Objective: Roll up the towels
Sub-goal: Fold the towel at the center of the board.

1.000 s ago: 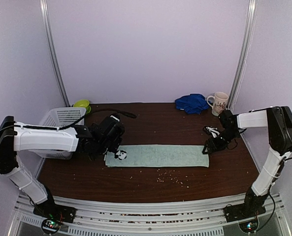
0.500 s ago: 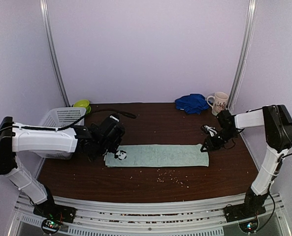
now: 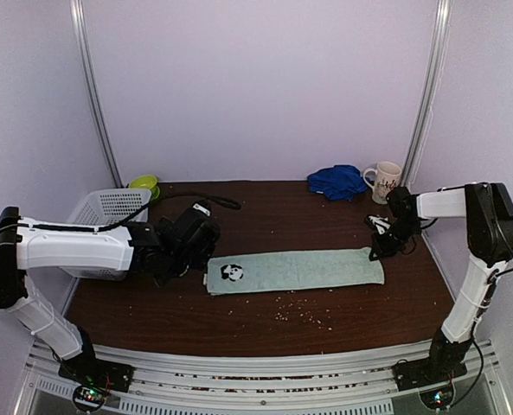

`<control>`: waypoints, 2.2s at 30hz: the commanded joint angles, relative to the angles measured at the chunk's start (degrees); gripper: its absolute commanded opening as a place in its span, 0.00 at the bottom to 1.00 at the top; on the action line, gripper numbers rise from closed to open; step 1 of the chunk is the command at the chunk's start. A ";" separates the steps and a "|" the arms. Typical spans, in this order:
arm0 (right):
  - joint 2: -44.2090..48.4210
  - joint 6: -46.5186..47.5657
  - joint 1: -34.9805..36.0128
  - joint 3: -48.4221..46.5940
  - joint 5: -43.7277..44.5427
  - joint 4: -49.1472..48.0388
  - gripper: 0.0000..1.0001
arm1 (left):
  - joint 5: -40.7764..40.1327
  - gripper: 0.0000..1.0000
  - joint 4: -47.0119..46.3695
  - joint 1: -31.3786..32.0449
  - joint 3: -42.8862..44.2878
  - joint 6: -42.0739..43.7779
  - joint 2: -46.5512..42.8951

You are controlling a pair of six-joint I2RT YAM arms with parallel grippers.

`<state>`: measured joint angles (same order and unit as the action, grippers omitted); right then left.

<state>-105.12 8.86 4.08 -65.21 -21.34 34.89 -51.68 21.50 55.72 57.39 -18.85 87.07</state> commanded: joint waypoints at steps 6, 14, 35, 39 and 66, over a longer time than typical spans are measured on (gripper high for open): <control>-3.16 8.19 -7.46 -11.04 19.97 7.48 0.00 | 0.00 0.95 -0.09 0.31 -1.24 -1.80 -0.82; -2.81 8.21 -5.74 -19.13 12.85 14.27 0.00 | 1.04 0.96 -0.40 0.88 -0.77 -2.11 1.61; -3.64 0.83 16.62 -24.61 -4.10 18.38 0.00 | 3.62 0.98 -2.25 0.88 -0.12 -2.02 4.03; -7.29 -0.61 19.07 -28.93 -6.26 18.58 0.00 | 3.36 0.98 -2.30 0.88 0.18 -1.65 4.53; -20.49 -3.85 28.59 -42.10 -19.89 19.33 0.00 | 2.76 0.98 -2.08 0.66 -0.15 -1.61 5.77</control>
<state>-124.09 5.74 32.08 -105.54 -39.09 54.35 -48.42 21.04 56.36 56.58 -20.05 91.83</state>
